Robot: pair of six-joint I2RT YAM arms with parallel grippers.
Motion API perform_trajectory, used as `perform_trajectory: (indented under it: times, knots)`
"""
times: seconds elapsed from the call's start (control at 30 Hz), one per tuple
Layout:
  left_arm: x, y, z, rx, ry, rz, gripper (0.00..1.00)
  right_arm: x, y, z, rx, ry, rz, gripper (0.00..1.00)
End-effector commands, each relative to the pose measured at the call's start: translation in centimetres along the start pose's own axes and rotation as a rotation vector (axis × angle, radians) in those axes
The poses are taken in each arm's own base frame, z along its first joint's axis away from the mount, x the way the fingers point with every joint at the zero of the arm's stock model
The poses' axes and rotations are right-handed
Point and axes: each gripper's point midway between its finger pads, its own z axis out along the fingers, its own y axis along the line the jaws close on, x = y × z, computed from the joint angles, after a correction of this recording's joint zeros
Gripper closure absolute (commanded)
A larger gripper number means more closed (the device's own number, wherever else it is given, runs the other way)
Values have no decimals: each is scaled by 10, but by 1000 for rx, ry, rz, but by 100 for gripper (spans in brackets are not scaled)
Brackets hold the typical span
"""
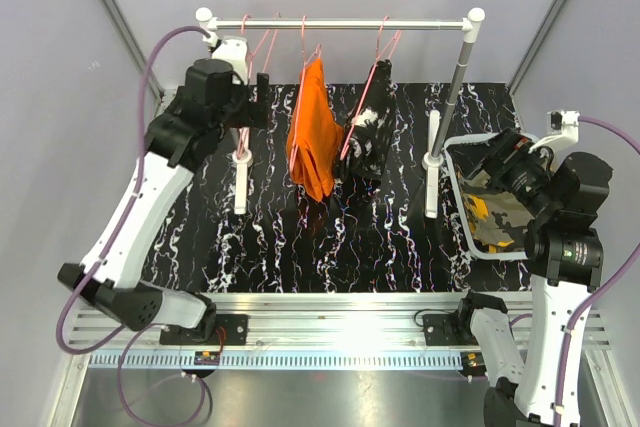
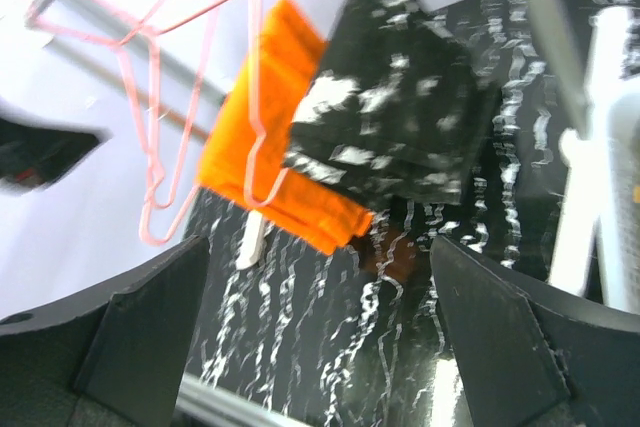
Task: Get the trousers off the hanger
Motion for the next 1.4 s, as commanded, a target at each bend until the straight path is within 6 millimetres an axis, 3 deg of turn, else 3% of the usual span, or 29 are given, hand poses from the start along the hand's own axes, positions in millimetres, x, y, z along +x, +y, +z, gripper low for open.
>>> perform_trajectory:
  times: [0.0, 0.03, 0.13, 0.3, 0.6, 0.8, 0.83, 0.93, 1.13, 1.17, 1.27, 1.37]
  knots:
    - [-29, -1, -46, 73, -123, -105, 6, -8, -20, -2, 123, -49, 8, 0]
    - [-30, -2, -52, 83, -135, -125, 1, -12, -25, -4, 167, -70, 15, 0]
    - [-38, -15, -74, 168, -201, -183, 1, -13, -40, -3, 242, -83, 39, 1]
    - [-39, -51, -84, 270, -198, -209, 1, 7, -10, 6, 26, -1, 68, 1]
    - [4, -86, -27, 225, -22, -169, 5, 24, -13, 5, 12, 62, 73, 0]
    - [22, -100, 5, 210, 42, -144, 26, 30, -12, 5, -3, 78, 82, 1]
    - [23, -100, 9, 203, 47, -140, 37, 31, -12, 5, -8, 82, 83, 1]
    - [29, -105, 20, 195, 64, -131, 52, 33, -11, 5, -21, 87, 86, 1]
    - [40, -115, 42, 186, 112, -116, 52, 36, -9, 5, -37, 93, 84, 0]
    - [38, -117, 43, 191, 111, -118, 71, 36, -10, 6, -38, 95, 85, 1]
    - [32, -117, 43, 189, 104, -131, 100, 36, -9, 5, -40, 94, 78, 1]
    - [22, -115, 35, 191, 80, -155, 100, 36, -9, 6, -52, 94, 63, 0]
